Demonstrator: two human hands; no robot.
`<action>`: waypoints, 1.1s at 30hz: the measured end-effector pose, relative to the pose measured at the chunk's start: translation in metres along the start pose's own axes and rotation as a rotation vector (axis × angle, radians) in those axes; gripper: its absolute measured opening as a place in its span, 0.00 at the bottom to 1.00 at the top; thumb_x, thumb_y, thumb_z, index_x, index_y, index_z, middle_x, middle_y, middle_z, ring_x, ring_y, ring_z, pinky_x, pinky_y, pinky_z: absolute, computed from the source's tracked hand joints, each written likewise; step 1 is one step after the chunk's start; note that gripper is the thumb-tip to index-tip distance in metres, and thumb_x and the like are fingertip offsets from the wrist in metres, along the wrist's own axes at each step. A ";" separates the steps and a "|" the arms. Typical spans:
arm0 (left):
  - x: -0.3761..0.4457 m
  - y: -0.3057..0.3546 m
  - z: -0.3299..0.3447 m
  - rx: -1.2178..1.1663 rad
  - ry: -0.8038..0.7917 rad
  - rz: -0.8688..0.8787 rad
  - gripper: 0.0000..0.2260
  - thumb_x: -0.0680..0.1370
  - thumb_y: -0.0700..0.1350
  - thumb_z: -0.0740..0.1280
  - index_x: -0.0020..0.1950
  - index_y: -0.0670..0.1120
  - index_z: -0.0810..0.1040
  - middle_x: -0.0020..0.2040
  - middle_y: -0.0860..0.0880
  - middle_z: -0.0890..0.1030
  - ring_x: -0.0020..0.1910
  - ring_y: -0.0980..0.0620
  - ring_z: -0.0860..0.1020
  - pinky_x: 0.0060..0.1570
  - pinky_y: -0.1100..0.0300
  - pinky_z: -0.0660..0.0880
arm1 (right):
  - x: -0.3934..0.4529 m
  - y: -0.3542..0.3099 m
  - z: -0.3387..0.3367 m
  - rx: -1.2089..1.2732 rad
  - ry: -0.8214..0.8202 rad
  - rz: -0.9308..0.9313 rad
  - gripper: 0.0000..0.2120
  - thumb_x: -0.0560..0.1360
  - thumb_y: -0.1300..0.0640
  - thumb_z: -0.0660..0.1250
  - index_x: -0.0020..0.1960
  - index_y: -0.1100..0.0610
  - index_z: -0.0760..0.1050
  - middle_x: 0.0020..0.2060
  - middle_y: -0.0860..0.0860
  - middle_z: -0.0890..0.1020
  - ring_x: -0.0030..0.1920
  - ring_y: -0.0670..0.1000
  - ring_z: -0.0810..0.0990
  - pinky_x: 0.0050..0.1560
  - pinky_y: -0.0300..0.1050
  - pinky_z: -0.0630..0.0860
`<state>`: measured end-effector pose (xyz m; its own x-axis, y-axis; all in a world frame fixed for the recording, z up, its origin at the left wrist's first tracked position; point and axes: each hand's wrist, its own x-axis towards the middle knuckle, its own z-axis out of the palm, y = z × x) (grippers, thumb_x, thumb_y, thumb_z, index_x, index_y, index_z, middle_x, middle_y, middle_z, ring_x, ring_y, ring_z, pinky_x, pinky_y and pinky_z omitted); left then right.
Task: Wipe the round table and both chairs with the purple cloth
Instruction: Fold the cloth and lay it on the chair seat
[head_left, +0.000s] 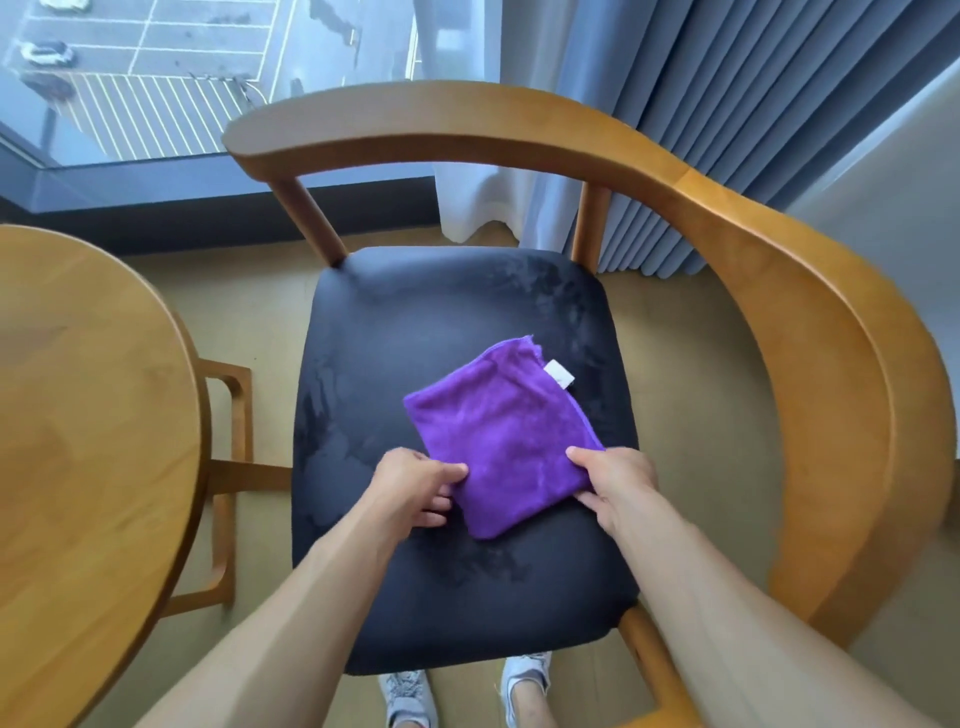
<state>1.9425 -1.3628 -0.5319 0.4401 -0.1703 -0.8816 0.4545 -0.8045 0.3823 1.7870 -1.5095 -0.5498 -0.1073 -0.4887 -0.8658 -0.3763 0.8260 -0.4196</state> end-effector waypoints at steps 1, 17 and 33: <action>0.005 -0.003 -0.006 0.079 0.100 0.060 0.10 0.72 0.46 0.76 0.44 0.43 0.77 0.42 0.45 0.81 0.37 0.47 0.78 0.44 0.50 0.81 | -0.002 0.004 0.002 0.061 0.015 0.026 0.09 0.70 0.67 0.76 0.43 0.62 0.76 0.49 0.59 0.83 0.43 0.56 0.84 0.49 0.56 0.82; 0.038 0.106 0.011 0.886 0.069 0.399 0.28 0.72 0.70 0.67 0.44 0.44 0.72 0.44 0.48 0.76 0.45 0.44 0.76 0.42 0.55 0.69 | -0.030 0.022 0.033 0.327 -0.144 0.152 0.25 0.68 0.62 0.79 0.62 0.60 0.75 0.50 0.58 0.85 0.46 0.57 0.85 0.52 0.55 0.82; -0.070 0.130 -0.077 -0.009 -0.319 0.358 0.06 0.82 0.47 0.65 0.55 0.50 0.81 0.46 0.50 0.87 0.43 0.51 0.85 0.45 0.58 0.80 | -0.114 -0.075 0.010 0.019 -0.190 -0.545 0.16 0.77 0.50 0.70 0.64 0.47 0.75 0.57 0.46 0.81 0.56 0.47 0.80 0.56 0.44 0.77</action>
<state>2.0308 -1.4117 -0.3987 0.3114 -0.6033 -0.7342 0.3249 -0.6584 0.6789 1.8365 -1.5128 -0.4225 0.2655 -0.7875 -0.5562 -0.3143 0.4747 -0.8221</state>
